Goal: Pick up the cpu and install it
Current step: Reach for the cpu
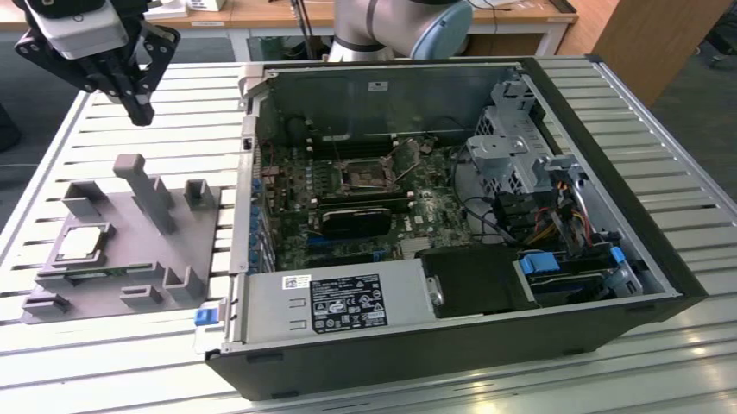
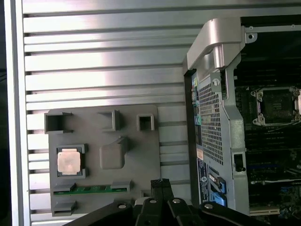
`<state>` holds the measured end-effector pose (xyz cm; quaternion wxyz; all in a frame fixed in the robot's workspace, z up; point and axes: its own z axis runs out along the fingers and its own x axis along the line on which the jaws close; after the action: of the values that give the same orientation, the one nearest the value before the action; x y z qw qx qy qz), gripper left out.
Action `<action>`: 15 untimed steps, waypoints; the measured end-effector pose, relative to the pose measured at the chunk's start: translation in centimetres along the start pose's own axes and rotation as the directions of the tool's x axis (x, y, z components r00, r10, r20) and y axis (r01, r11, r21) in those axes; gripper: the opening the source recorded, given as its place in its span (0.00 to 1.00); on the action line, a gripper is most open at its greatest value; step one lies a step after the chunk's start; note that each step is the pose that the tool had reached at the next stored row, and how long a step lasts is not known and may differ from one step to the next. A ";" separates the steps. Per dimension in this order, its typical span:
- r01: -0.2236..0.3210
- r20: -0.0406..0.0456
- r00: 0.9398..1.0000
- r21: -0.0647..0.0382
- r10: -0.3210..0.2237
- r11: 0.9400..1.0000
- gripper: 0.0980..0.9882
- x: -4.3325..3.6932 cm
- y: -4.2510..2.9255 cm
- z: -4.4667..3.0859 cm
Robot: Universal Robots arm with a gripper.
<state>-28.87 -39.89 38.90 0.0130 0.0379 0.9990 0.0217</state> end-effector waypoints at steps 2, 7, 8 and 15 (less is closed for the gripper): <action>0.000 0.000 1.000 0.000 0.000 1.000 0.01 0.12 -0.01 0.00; 0.000 0.000 1.000 0.000 0.000 1.000 0.01 0.39 -0.03 0.01; 0.000 0.000 1.000 0.000 0.000 1.000 0.01 0.42 -0.03 0.01; 0.000 0.000 1.000 0.000 0.000 1.000 0.01 0.71 -0.05 0.02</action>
<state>-29.58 -39.89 38.85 0.0131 0.0379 0.9990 0.0217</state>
